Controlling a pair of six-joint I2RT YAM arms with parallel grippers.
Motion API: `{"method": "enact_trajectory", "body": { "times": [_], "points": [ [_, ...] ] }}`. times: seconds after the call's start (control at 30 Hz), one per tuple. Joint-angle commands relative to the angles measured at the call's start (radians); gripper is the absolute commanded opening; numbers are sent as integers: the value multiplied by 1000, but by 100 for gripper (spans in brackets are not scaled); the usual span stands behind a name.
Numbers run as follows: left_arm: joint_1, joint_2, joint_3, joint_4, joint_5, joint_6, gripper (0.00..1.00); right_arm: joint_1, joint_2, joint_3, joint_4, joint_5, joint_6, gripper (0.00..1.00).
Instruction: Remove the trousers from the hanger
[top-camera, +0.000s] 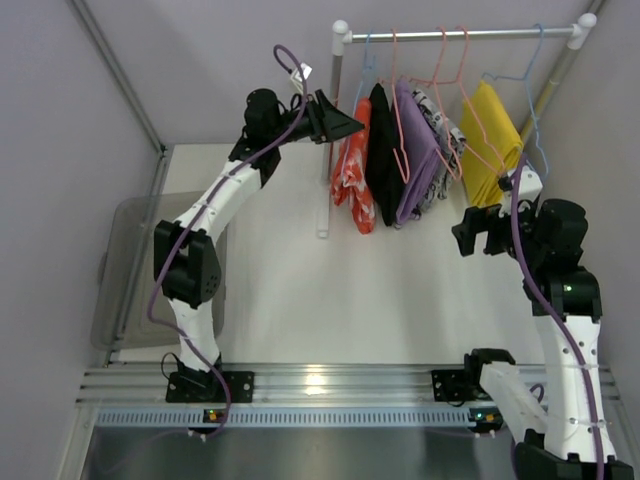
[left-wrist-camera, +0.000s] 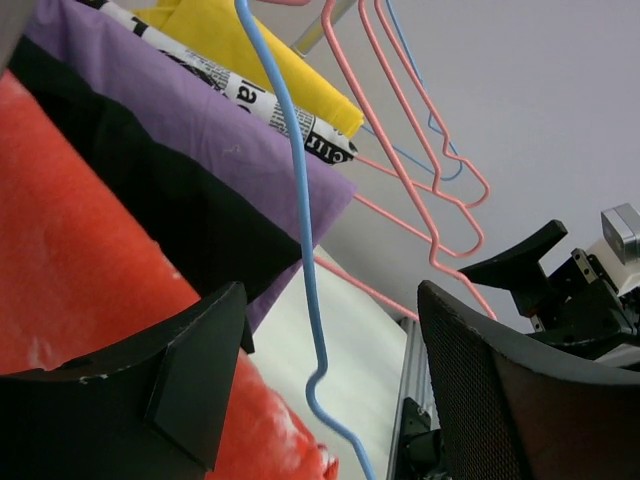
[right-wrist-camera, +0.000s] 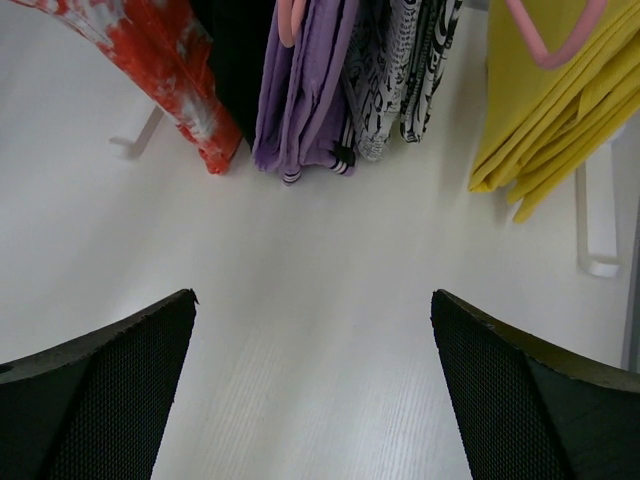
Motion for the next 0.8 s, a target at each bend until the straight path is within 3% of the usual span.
{"method": "enact_trajectory", "body": {
  "times": [0.0, 0.3, 0.37, 0.77],
  "points": [
    [-23, 88, 135, 145, -7, -58, 74, -7, 3, 53, 14, 0, -22, 99],
    [-60, 199, 230, 246, 22, -188, 58, -7, -22, 21, 5, 15, -61, 99],
    [-63, 200, 229, 257, 25, -210, 51, -7, -34, 13, 6, 15, -66, 100],
    [-60, 143, 200, 138, 54, -150, 45, -7, -82, -36, 8, 3, -55, 100]
  ]
}}
